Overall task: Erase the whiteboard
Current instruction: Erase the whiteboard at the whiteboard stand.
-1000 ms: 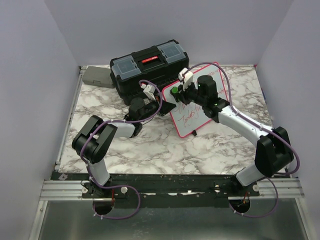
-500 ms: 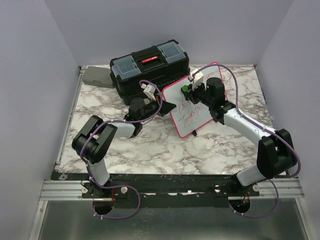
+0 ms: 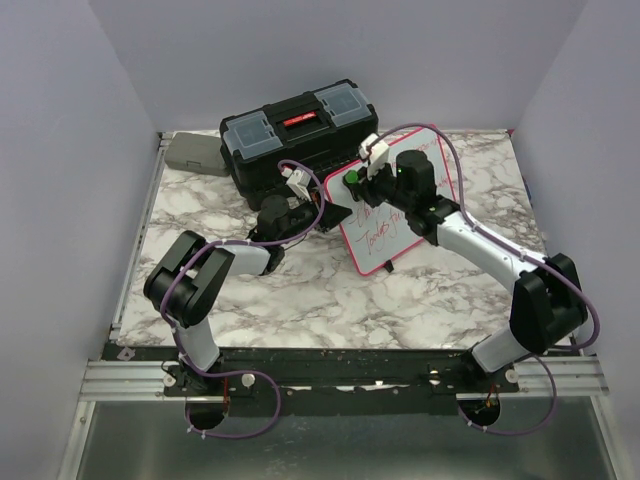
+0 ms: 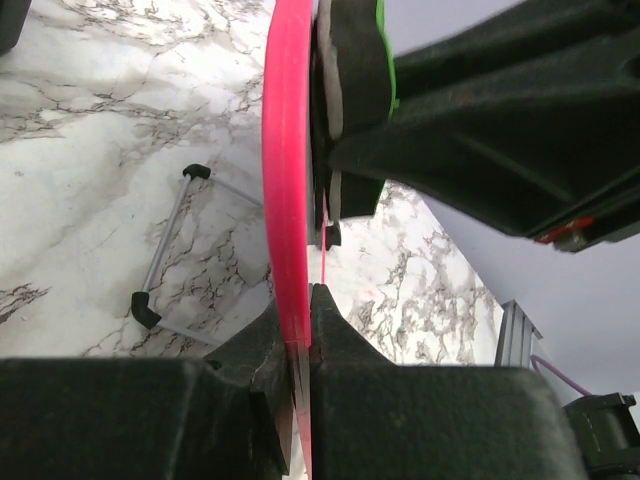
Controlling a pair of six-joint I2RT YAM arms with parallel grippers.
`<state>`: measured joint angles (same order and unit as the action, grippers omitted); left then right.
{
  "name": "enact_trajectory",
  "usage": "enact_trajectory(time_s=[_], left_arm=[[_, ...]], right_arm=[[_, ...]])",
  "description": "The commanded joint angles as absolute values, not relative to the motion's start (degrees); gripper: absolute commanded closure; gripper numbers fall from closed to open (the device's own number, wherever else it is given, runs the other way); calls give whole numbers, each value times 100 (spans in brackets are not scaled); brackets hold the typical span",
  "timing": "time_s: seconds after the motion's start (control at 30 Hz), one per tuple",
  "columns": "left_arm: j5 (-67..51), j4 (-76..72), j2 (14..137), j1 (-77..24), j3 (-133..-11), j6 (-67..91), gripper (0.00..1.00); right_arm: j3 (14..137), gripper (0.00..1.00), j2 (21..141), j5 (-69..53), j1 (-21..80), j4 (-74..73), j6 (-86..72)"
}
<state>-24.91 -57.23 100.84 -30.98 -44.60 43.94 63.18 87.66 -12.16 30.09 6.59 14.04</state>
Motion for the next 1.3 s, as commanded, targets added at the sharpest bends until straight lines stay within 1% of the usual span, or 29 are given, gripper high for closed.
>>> enact_trajectory(time_s=[0.0, 0.13, 0.3, 0.37, 0.5, 0.6, 0.67, 0.73, 0.97, 1.13, 1.27], left_arm=[[-2901, -5942, 10070, -3231, -4544, 4205, 100], [-2907, -5954, 10057, -3226, -4528, 4192, 100], [-2910, -5974, 10068, -3226, -4526, 4192, 100], [-2910, -5960, 10063, -3226, -4543, 4192, 100], [-2914, -5944, 10063, -3213, -4570, 4175, 100], [-2901, -5937, 10064, -3217, -4570, 4170, 100], [-2897, -5930, 10059, -3211, -4569, 4174, 100], [-2892, -5918, 10055, -3212, -4553, 4175, 100], [-2913, -5825, 10048, -3206, -4583, 4140, 100], [-2928, -5782, 10021, -3208, -4605, 4113, 100], [-2929, -5798, 10016, -3204, -4605, 4113, 100]], right_arm=[[6807, 99, 9033, -586, 2992, 591, 1200], [6720, 99, 9023, -474, 2720, 571, 1152], [6193, 99, 8841, -495, 2575, 580, 1344], [5918, 99, 8749, -692, 2575, 588, 1425], [5582, 99, 8681, -1676, 2658, 460, 1544], [5552, 99, 8675, -1731, 2909, 558, 1572], [5744, 99, 8710, -1775, 2944, 572, 1463], [5968, 99, 8752, -1673, 2935, 604, 1386], [6450, 99, 8771, -694, 2749, 992, 1373], [6512, 99, 8840, -701, 2347, 987, 1335], [6107, 99, 8755, -812, 2232, 1033, 1500]])
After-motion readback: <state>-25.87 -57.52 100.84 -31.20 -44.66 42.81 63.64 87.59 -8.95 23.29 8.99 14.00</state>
